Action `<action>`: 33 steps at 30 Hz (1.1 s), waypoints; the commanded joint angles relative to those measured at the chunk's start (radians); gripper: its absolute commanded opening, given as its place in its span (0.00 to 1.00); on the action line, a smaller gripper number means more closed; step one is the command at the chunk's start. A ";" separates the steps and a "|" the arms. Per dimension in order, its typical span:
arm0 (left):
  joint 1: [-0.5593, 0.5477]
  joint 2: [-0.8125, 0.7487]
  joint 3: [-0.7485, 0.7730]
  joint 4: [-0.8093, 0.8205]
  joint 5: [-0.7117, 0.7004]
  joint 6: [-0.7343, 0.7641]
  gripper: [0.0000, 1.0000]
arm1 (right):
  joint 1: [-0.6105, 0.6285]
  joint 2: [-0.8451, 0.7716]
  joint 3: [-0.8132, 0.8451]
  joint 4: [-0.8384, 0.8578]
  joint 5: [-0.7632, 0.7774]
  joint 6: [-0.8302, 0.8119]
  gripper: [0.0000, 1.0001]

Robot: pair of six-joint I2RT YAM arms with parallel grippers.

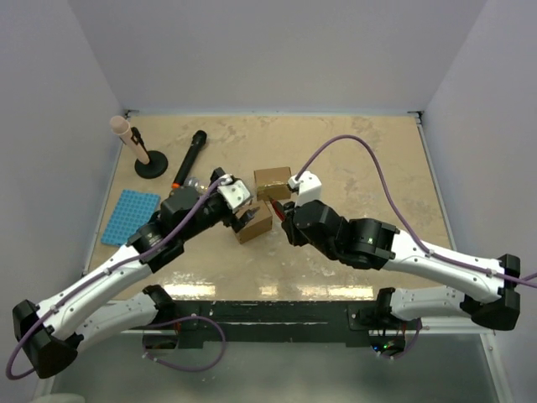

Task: Unpack the express box
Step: Cut the express box at the center of the board.

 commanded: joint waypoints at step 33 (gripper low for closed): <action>0.146 0.047 0.101 -0.084 0.947 0.201 0.19 | -0.031 -0.119 0.130 0.210 -0.417 -0.315 0.00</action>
